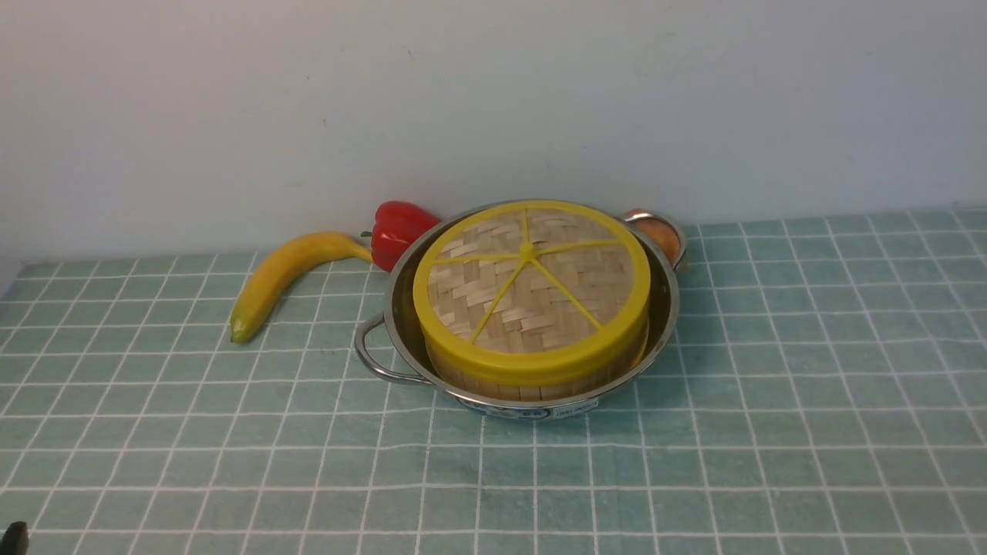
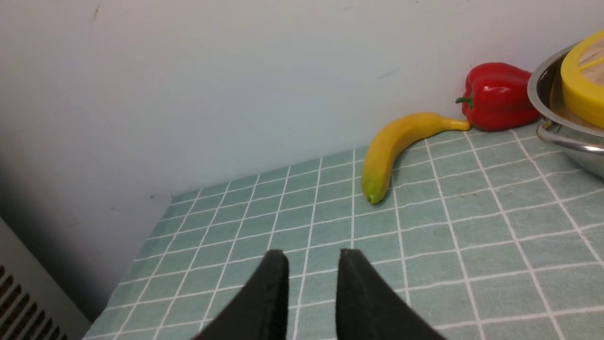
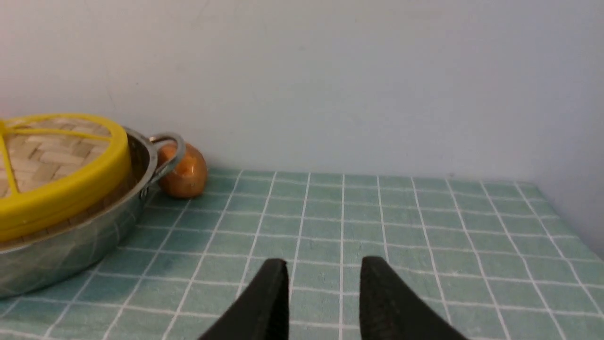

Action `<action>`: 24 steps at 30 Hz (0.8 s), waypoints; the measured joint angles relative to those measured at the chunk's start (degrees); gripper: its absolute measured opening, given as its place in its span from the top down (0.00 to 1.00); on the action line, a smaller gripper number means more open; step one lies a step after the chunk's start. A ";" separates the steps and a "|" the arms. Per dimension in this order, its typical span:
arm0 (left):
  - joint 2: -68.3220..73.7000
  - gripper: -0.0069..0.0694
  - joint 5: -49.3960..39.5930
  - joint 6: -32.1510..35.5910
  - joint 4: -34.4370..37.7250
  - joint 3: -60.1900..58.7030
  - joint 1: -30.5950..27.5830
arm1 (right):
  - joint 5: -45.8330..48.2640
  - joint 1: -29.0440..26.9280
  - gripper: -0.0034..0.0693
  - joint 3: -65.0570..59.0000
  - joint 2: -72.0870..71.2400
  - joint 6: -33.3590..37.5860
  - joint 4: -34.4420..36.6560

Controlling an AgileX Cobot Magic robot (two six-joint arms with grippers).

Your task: Place the steamer in the pot on the blue tablecloth, and put the lid on the steamer.

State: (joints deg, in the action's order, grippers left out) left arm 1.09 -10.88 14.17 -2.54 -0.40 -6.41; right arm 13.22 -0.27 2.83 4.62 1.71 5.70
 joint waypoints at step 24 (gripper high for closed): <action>0.00 0.66 0.00 0.34 0.00 0.00 0.00 | 5.18 0.18 0.62 0.00 -4.35 -0.32 -1.60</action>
State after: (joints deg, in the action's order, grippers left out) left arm 1.09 -10.88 14.51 -2.54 -0.40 -6.41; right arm 18.40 -0.09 2.83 0.27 1.39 4.10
